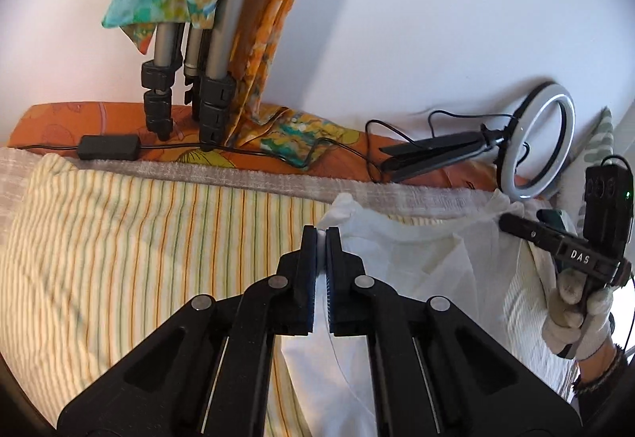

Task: Fold small clothes
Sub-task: 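Close both tools on the collar edge of the shirt, then lift the collar with both tools and fold it over the hem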

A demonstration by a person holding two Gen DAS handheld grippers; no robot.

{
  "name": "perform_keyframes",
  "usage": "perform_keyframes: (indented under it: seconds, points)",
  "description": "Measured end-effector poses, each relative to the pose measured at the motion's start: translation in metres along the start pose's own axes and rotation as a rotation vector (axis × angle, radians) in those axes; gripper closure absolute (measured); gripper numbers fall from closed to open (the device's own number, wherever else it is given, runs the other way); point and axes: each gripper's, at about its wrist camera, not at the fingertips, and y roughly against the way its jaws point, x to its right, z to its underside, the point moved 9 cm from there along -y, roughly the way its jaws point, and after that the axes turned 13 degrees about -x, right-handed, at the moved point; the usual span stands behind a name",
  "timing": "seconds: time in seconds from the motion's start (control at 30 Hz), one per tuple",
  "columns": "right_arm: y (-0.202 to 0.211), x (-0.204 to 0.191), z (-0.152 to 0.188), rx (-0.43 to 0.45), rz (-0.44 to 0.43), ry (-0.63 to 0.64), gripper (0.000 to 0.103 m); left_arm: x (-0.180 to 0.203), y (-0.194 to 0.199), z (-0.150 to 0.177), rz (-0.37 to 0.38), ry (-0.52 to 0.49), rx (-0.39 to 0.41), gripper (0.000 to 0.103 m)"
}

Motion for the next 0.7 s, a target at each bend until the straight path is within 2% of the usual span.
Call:
perform_keyframes:
  seconds: [0.17, 0.4, 0.53, 0.7]
  points:
    - [0.026, -0.024, 0.011, 0.01, -0.009, 0.064, 0.099, 0.011, 0.028, 0.015, 0.02, -0.014, 0.029, 0.101]
    - [0.07, -0.057, 0.046, 0.02, -0.026, 0.129, 0.099, 0.034, 0.068, 0.06, -0.007, -0.104, 0.048, 0.101]
    - [0.094, -0.08, 0.087, 0.014, -0.03, 0.17, 0.099, 0.042, 0.094, 0.095, -0.004, -0.124, 0.062, 0.101]
    - [0.11, -0.108, 0.152, -0.014, -0.038, 0.216, 0.099, 0.055, 0.123, 0.156, -0.011, -0.182, 0.067, 0.101]
